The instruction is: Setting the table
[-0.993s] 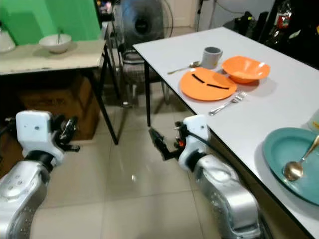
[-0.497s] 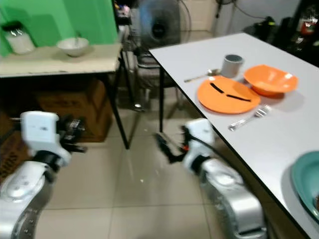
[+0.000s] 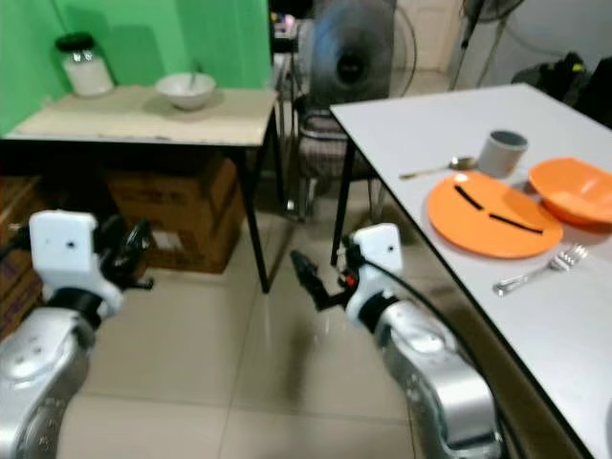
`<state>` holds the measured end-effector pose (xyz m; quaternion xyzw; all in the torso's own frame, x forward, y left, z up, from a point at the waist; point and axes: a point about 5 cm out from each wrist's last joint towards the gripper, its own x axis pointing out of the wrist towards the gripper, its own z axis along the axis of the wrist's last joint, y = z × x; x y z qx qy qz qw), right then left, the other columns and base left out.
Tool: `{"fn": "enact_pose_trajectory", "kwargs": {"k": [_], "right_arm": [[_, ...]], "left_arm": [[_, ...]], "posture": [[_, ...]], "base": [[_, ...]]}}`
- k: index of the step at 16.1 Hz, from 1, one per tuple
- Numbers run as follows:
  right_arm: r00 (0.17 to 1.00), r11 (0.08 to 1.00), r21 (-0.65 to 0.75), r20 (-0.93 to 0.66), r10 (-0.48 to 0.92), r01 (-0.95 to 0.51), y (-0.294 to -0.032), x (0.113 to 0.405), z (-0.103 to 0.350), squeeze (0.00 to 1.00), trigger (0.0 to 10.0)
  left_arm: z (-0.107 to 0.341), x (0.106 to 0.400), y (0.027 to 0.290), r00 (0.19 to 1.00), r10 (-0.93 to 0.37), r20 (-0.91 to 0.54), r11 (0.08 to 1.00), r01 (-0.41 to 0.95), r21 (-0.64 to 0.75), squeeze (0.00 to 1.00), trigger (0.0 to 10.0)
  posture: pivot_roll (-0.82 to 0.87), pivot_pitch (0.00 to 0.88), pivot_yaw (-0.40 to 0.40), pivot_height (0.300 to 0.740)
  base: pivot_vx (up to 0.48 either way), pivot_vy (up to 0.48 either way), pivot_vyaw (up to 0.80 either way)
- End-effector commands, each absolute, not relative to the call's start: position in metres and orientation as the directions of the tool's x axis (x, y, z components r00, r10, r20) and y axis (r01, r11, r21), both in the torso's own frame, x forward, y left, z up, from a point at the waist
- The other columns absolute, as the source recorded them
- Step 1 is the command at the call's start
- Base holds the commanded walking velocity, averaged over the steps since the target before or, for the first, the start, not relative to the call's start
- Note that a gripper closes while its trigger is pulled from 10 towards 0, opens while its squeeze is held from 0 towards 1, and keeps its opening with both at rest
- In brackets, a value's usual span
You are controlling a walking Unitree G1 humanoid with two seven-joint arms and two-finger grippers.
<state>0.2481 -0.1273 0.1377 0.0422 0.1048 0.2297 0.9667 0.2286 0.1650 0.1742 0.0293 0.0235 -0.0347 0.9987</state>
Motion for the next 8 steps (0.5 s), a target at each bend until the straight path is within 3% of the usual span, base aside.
{"fn": "enact_pose_trajectory", "kwargs": {"k": [1, 8], "right_arm": [[0.881, 0.892, 0.120, -0.151, 0.449, -0.435, -0.127, 0.250, 0.144, 0.00, 10.0], [0.936, 0.938, 0.107, -0.090, 0.340, -0.330, -0.141, 0.253, 0.144, 0.00, 10.0]], "left_arm": [[0.177, 0.228, 0.168, 0.997, -0.060, -0.041, 0.996, 0.063, 0.069, 0.00, 10.0], [0.171, 0.222, 0.175, 0.999, -0.047, -0.008, 0.997, 0.047, 0.053, 0.00, 10.0]], "posture": [[-0.06, 0.014, 0.054, 0.740], [-0.07, 0.013, 0.052, 0.740]], "base": [[0.311, 0.000, 0.00], [0.311, 0.000, 0.00]]}}
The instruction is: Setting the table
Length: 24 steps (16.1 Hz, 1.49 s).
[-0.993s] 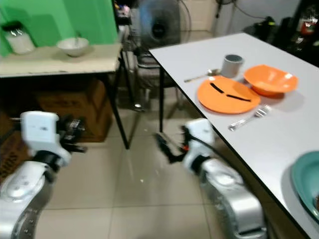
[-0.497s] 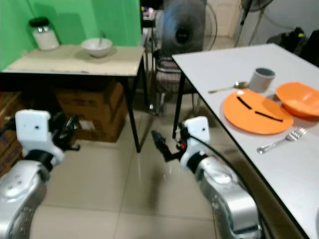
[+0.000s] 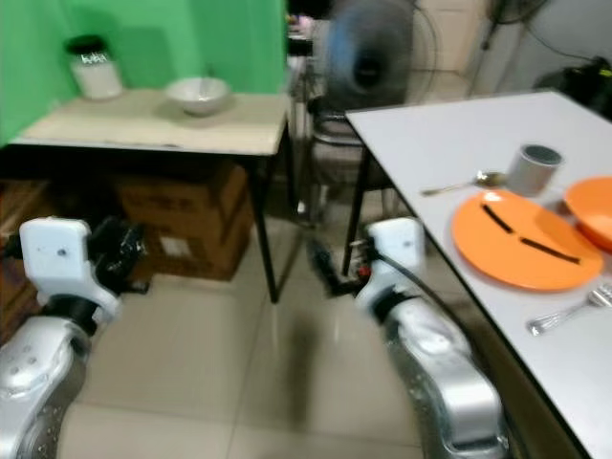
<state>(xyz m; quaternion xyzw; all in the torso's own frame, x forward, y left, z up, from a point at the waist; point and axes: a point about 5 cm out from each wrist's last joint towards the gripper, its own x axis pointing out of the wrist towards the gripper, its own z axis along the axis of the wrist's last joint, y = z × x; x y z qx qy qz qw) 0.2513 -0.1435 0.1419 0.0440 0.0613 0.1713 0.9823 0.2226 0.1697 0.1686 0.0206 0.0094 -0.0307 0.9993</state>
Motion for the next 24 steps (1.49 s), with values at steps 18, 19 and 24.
{"fn": "enact_pose_trajectory", "kwargs": {"k": [18, 19, 24], "right_arm": [[0.919, 0.919, 0.093, -0.062, 0.390, -0.384, -0.1359, 0.2498, 0.1430, 0.00, 10.0], [0.919, 0.919, 0.093, -0.062, 0.390, -0.384, -0.1357, 0.2500, 0.1430, 0.00, 10.0], [0.918, 0.918, 0.095, -0.063, 0.391, -0.384, -0.1353, 0.2506, 0.1428, 0.00, 10.0]], "left_arm": [[0.1672, 0.2205, 0.1738, 0.997, -0.072, -0.009, 0.994, 0.072, 0.080, 0.00, 10.0], [0.1669, 0.2205, 0.1737, 0.997, -0.072, -0.010, 0.994, 0.073, 0.079, 0.00, 10.0], [0.1661, 0.2197, 0.1738, 0.997, -0.073, -0.015, 0.994, 0.074, 0.079, 0.00, 10.0]], "posture": [[-0.07, 0.022, 0.048, 0.740], [-0.07, 0.021, 0.047, 0.740], [-0.06, 0.018, 0.043, 0.740]], "base": [[0.316, 0.000, 0.15], [0.315, 0.000, 0.00], [0.315, 0.000, 0.00]]}}
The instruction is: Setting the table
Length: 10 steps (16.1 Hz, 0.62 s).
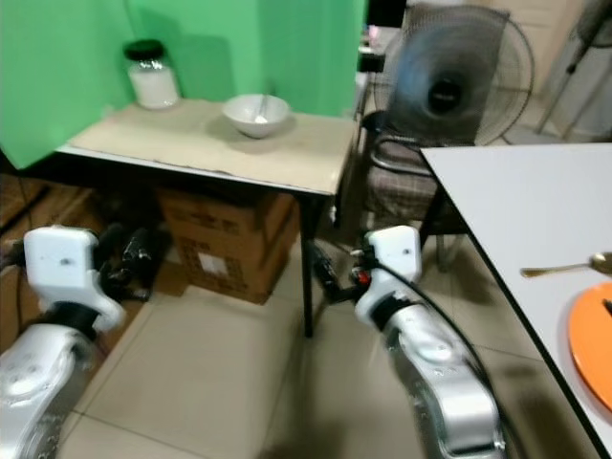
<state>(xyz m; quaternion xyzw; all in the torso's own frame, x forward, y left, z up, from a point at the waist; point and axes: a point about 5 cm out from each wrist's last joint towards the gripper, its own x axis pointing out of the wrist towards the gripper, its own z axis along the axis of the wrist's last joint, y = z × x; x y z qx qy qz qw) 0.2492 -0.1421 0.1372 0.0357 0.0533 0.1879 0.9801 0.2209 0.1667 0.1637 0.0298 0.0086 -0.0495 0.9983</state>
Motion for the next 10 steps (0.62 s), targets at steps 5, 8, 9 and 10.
{"fn": "enact_pose_trajectory", "kwargs": {"k": [5, 8, 9, 10], "right_arm": [[0.918, 0.918, 0.094, -0.066, 0.392, -0.385, -0.1348, 0.2506, 0.1420, 0.00, 10.0], [0.918, 0.918, 0.095, -0.066, 0.391, -0.385, -0.1352, 0.2507, 0.1418, 0.00, 10.0], [0.918, 0.918, 0.095, -0.066, 0.392, -0.386, -0.1349, 0.2506, 0.1418, 0.00, 10.0], [0.917, 0.917, 0.095, -0.065, 0.393, -0.386, -0.1345, 0.2505, 0.1416, 0.00, 10.0]], "left_arm": [[0.1654, 0.2198, 0.1739, 0.997, -0.076, -0.018, 0.994, 0.077, 0.079, 0.00, 10.0], [0.1652, 0.2199, 0.1732, 0.997, -0.078, -0.017, 0.994, 0.080, 0.080, 0.00, 10.0], [0.1652, 0.2198, 0.1732, 0.997, -0.080, -0.017, 0.993, 0.081, 0.080, 0.00, 10.0], [0.1652, 0.2198, 0.1733, 0.997, -0.081, -0.017, 0.993, 0.082, 0.081, 0.00, 10.0]], "posture": [[-0.06, 0.014, 0.043, 0.740], [-0.06, 0.008, 0.042, 0.740], [-0.06, 0.007, 0.042, 0.740], [-0.06, 0.006, 0.042, 0.740]], "base": [[0.319, 0.000, 0.00], [0.317, 0.000, 0.00], [0.322, 0.000, 0.00], [0.322, 0.000, 0.00]]}}
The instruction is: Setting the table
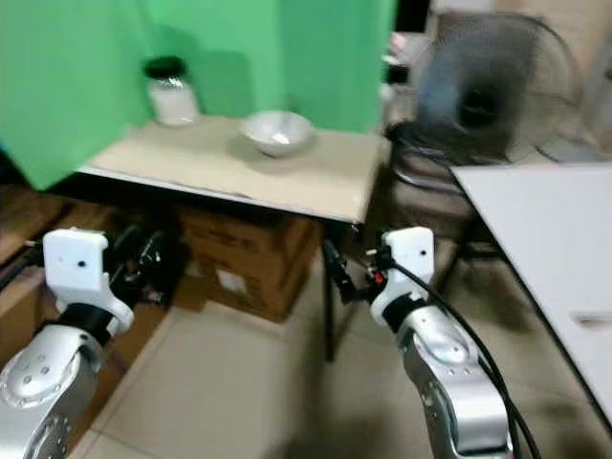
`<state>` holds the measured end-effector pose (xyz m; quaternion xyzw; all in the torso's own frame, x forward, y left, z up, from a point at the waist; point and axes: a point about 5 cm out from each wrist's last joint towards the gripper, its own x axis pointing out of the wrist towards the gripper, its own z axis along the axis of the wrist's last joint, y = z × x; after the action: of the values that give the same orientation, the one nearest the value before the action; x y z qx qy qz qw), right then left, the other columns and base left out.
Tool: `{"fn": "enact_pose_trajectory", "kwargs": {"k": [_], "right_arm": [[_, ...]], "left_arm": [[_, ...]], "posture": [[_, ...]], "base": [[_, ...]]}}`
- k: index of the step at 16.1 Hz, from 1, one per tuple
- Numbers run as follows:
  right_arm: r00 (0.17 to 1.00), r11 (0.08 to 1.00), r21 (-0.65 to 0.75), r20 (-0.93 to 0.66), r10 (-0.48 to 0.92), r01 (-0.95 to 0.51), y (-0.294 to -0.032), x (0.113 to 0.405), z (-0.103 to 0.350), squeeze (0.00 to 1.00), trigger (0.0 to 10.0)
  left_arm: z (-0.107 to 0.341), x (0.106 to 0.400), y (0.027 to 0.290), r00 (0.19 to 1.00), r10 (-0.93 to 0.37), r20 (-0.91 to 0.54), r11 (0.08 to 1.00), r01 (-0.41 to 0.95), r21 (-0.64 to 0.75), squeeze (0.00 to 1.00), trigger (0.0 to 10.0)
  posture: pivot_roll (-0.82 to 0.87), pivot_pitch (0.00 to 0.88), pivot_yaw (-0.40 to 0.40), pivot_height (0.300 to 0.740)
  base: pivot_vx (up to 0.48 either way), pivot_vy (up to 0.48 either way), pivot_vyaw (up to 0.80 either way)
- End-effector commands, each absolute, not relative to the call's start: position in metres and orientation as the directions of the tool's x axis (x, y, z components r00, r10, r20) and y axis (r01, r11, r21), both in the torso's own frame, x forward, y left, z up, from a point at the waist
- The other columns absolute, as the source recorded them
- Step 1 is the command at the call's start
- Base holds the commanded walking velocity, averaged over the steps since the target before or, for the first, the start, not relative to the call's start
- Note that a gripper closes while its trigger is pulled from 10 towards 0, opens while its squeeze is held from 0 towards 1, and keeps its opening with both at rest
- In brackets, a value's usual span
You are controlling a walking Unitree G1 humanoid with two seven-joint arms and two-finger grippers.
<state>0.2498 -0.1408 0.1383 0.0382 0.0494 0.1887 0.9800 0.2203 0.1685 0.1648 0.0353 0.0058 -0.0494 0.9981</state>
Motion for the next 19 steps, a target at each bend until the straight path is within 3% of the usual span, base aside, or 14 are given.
{"fn": "enact_pose_trajectory", "kwargs": {"k": [1, 19], "right_arm": [[0.917, 0.917, 0.095, -0.065, 0.394, -0.387, -0.1342, 0.2503, 0.1414, 0.00, 10.0], [0.932, 0.925, 0.161, -0.061, 0.358, -0.344, -0.1380, 0.2507, 0.1410, 0.00, 10.0]], "left_arm": [[0.1651, 0.2197, 0.1733, 0.997, -0.081, -0.016, 0.993, 0.083, 0.081, 0.00, 10.0], [0.1653, 0.2196, 0.1716, 0.994, -0.105, -0.021, 0.990, 0.106, 0.089, 0.00, 10.0]], "posture": [[-0.06, 0.005, 0.042, 0.740], [-0.06, 0.011, 0.051, 0.740]], "base": [[0.319, 0.000, 0.00], [0.320, 0.000, 0.00]]}}
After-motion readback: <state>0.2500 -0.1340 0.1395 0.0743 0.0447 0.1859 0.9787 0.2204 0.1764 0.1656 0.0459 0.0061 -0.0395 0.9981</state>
